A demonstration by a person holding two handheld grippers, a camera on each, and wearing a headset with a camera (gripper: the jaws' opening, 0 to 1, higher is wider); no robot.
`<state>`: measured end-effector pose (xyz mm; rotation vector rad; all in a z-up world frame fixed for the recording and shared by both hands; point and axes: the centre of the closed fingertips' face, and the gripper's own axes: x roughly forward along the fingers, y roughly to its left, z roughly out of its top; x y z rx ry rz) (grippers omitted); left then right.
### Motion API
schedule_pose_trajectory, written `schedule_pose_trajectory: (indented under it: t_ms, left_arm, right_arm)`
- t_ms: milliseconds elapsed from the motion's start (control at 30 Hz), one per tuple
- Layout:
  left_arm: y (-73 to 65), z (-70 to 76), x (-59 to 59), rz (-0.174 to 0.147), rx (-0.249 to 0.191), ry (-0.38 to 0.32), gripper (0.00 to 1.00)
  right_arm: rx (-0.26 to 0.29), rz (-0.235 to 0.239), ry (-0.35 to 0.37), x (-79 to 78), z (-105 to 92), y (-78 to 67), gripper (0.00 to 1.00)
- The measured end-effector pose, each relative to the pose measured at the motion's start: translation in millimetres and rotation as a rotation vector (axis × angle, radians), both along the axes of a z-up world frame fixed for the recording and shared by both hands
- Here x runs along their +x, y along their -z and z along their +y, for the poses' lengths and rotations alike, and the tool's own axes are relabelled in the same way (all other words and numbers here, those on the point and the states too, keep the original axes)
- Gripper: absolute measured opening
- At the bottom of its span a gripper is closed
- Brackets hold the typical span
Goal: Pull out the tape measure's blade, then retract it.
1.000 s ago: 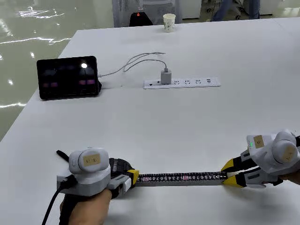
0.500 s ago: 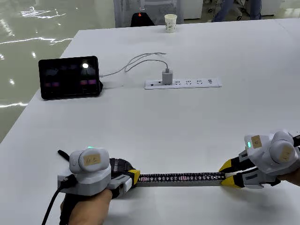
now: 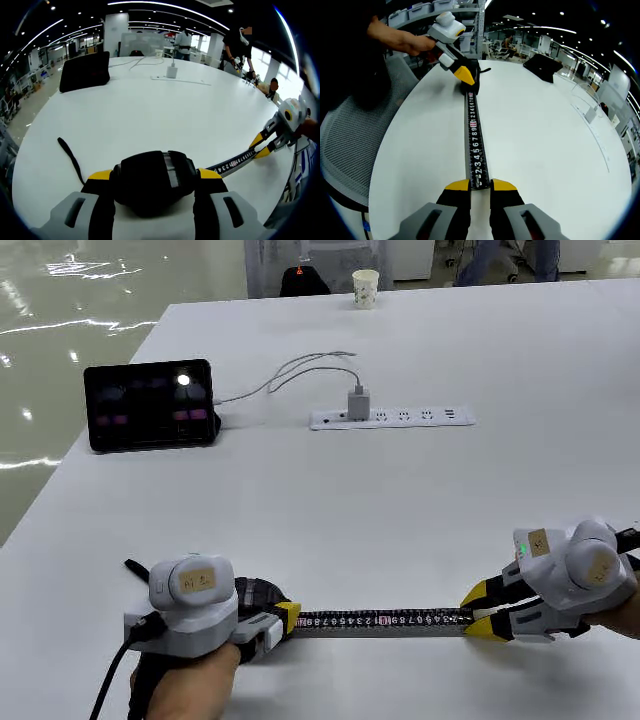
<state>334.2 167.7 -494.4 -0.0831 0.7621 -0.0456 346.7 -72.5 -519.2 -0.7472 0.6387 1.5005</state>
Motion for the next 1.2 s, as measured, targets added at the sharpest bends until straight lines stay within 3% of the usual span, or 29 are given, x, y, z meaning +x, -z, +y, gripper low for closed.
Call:
schedule_pose_trajectory:
  t_ms: [1200]
  left_arm:
    - [0.1,0.2,-0.4,0.007,-0.011,0.012,0.58]
  right_arm:
    - [0.023,0.02,-0.011,-5.6,27.5,-0.2,0.1]
